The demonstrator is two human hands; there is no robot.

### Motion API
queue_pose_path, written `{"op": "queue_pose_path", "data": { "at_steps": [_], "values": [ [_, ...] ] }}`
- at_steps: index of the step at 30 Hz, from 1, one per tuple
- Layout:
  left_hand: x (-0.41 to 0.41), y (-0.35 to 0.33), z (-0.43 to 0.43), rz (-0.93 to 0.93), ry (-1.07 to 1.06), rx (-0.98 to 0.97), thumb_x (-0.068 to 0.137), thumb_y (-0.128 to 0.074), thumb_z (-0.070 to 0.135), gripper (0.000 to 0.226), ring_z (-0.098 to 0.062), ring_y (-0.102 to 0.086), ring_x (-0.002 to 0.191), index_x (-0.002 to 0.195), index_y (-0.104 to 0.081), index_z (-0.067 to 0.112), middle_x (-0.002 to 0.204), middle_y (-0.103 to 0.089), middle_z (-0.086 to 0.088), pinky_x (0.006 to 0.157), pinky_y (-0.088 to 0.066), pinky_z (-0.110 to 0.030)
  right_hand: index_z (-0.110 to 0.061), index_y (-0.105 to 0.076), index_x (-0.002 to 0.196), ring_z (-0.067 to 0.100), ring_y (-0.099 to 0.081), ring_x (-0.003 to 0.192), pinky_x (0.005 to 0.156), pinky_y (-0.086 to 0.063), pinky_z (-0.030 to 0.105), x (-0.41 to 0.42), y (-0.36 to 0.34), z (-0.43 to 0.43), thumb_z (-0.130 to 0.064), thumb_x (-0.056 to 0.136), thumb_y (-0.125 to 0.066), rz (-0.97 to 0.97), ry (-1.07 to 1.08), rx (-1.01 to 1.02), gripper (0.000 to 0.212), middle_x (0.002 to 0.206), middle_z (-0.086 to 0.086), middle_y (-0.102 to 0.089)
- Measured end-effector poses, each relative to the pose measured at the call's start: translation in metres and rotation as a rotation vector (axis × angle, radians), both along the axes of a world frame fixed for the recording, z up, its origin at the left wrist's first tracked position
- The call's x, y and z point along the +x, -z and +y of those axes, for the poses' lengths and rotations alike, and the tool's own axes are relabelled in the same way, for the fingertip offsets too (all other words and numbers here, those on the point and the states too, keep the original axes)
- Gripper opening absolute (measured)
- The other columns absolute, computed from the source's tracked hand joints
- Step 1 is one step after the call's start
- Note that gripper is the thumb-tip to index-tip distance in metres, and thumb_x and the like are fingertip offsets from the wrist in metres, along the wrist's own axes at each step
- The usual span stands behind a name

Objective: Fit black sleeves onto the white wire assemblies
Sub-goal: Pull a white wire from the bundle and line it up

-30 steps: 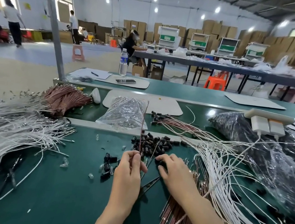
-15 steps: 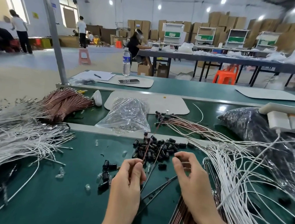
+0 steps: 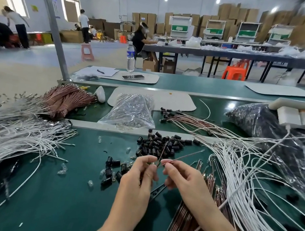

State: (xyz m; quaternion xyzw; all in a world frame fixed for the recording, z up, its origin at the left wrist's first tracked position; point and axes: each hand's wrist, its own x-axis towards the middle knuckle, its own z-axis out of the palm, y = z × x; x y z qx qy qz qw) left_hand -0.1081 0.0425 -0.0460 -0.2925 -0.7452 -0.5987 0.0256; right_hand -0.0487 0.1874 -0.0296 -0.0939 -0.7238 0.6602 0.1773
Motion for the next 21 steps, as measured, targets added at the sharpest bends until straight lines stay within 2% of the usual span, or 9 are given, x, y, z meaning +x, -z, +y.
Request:
{"op": "queue_pose_path", "data": {
  "at_steps": [5, 7, 11, 13, 17, 19, 21],
  "values": [
    [0.001, -0.001, 0.0, -0.031, 0.007, 0.033, 0.099, -0.047, 0.042, 0.015, -0.011, -0.062, 0.071, 0.107, -0.056, 0.051, 0.083, -0.068, 0.01, 0.063, -0.05, -0.018, -0.037, -0.076, 0.097, 0.005, -0.062, 0.063, 0.063, -0.05, 0.016, 0.002, 0.0, 0.0, -0.027, 0.096, -0.067, -0.044, -0.048, 0.074, 0.014, 0.068, -0.005, -0.069],
    [0.002, -0.001, 0.0, -0.03, 0.007, 0.032, 0.101, -0.047, 0.04, 0.015, -0.011, -0.063, 0.073, 0.107, -0.056, 0.05, 0.083, -0.068, 0.01, 0.064, -0.05, -0.018, -0.038, -0.075, 0.098, 0.004, -0.063, 0.064, 0.063, -0.05, 0.015, 0.003, 0.0, 0.001, -0.026, 0.096, -0.067, -0.039, -0.062, 0.075, 0.015, 0.07, -0.005, -0.07],
    [0.002, 0.0, 0.0, -0.01, 0.0, 0.005, 0.103, -0.051, 0.035, 0.015, -0.013, -0.063, 0.072, 0.106, -0.057, 0.048, 0.083, -0.069, 0.009, 0.067, -0.052, -0.031, -0.029, -0.077, 0.104, 0.013, -0.064, 0.07, 0.065, -0.054, 0.021, 0.004, -0.004, 0.005, -0.033, 0.088, -0.068, 0.059, -0.033, -0.194, 0.019, 0.085, 0.002, -0.072],
    [0.003, -0.003, 0.001, -0.015, 0.002, 0.019, 0.102, -0.054, 0.035, 0.014, -0.013, -0.064, 0.073, 0.104, -0.059, 0.048, 0.083, -0.07, 0.008, 0.069, -0.053, -0.03, -0.024, -0.079, 0.101, 0.014, -0.063, 0.068, 0.063, -0.053, 0.021, 0.004, -0.005, 0.007, -0.032, 0.085, -0.068, 0.091, 0.009, -0.312, 0.021, 0.085, 0.005, -0.071],
    [-0.004, -0.018, -0.007, -0.255, 0.031, 0.263, 0.086, -0.068, 0.043, 0.014, -0.013, -0.07, 0.082, 0.099, -0.071, 0.04, 0.09, -0.075, 0.001, 0.075, -0.055, -0.021, -0.019, -0.08, 0.098, 0.014, -0.063, 0.066, 0.061, -0.055, 0.021, 0.004, -0.006, 0.011, -0.027, 0.082, -0.069, 0.104, 0.056, -0.43, 0.021, 0.084, 0.007, -0.071],
    [-0.009, -0.023, -0.011, -0.454, 0.111, 0.443, 0.077, -0.074, 0.044, 0.024, -0.014, -0.071, 0.084, 0.098, -0.076, 0.033, 0.098, -0.077, -0.004, 0.073, -0.056, -0.022, -0.021, -0.08, 0.098, 0.015, -0.064, 0.068, 0.062, -0.055, 0.021, 0.004, -0.007, 0.01, -0.029, 0.081, -0.07, 0.097, 0.053, -0.4, 0.021, 0.085, 0.006, -0.071],
    [-0.008, -0.023, -0.008, -0.559, 0.181, 0.498, 0.075, -0.076, 0.041, 0.029, -0.014, -0.071, 0.084, 0.101, -0.078, 0.028, 0.101, -0.076, -0.006, 0.071, -0.055, -0.022, -0.023, -0.08, 0.099, 0.016, -0.065, 0.07, 0.064, -0.054, 0.021, 0.004, -0.006, 0.006, -0.032, 0.08, -0.071, 0.09, 0.027, -0.351, 0.022, 0.086, 0.006, -0.073]
  ]
}}
